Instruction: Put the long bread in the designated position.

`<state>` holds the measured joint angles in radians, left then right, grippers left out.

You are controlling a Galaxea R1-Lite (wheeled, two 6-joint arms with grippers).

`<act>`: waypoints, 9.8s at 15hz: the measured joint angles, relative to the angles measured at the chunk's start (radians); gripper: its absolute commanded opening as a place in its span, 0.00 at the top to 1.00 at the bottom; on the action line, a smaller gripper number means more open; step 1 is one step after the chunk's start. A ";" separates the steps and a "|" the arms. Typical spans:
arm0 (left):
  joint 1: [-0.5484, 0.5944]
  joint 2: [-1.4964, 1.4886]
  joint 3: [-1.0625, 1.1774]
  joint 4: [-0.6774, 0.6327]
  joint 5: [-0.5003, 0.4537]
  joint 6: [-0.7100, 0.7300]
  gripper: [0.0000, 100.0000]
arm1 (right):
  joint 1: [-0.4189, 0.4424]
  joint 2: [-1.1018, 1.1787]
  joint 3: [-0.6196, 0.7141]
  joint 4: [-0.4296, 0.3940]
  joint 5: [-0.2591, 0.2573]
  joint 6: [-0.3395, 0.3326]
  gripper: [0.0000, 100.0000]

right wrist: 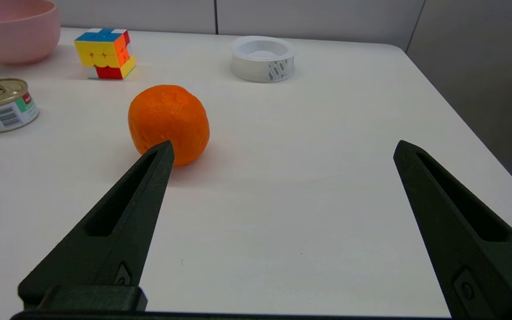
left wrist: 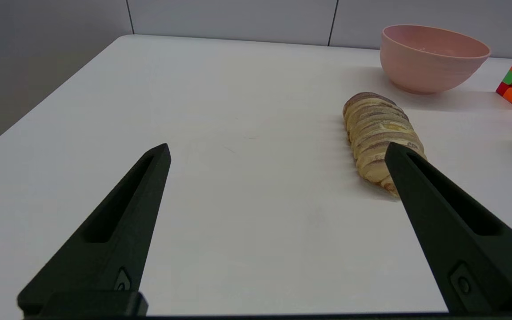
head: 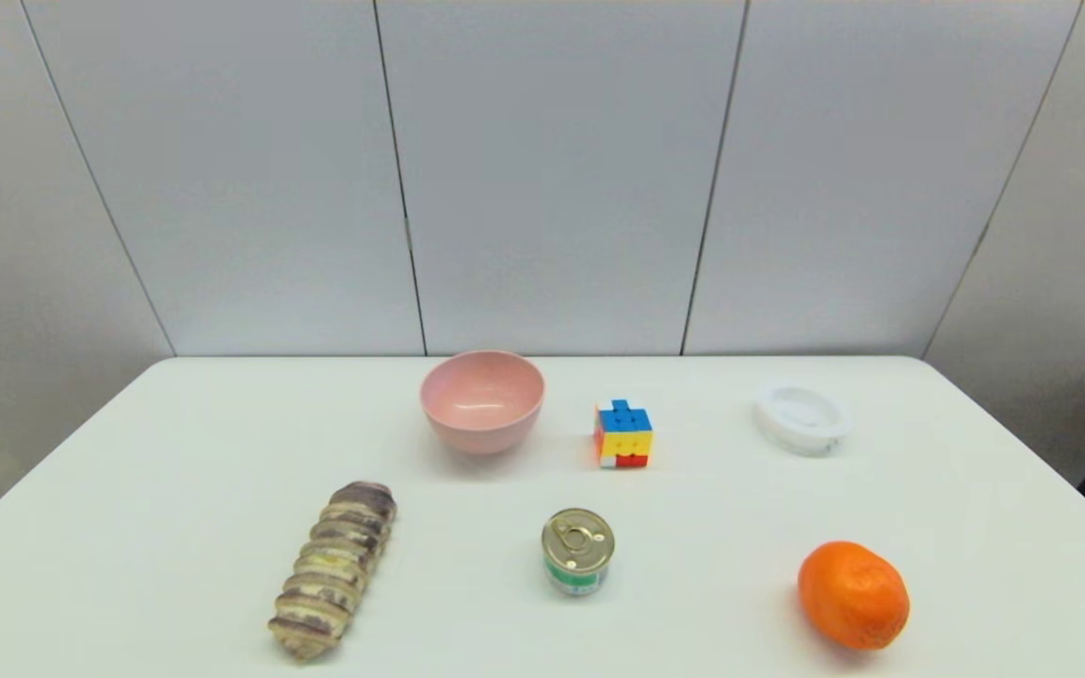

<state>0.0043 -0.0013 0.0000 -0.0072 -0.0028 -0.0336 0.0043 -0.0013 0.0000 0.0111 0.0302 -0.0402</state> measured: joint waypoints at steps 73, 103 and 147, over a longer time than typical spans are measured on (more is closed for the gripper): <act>-0.389 1.747 -1.159 0.460 -0.084 0.000 1.00 | 0.000 0.000 0.000 0.000 0.000 0.000 0.00; -0.165 2.120 -1.973 0.554 -0.497 1.457 1.00 | 0.000 0.000 0.000 0.000 0.000 0.000 0.00; -0.278 2.385 -1.974 0.159 -0.427 1.402 1.00 | 0.000 0.000 0.000 0.000 0.000 -0.001 0.00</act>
<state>-0.2740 2.3838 -1.9743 0.1515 -0.4296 1.3685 0.0043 -0.0013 0.0000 0.0109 0.0298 -0.0409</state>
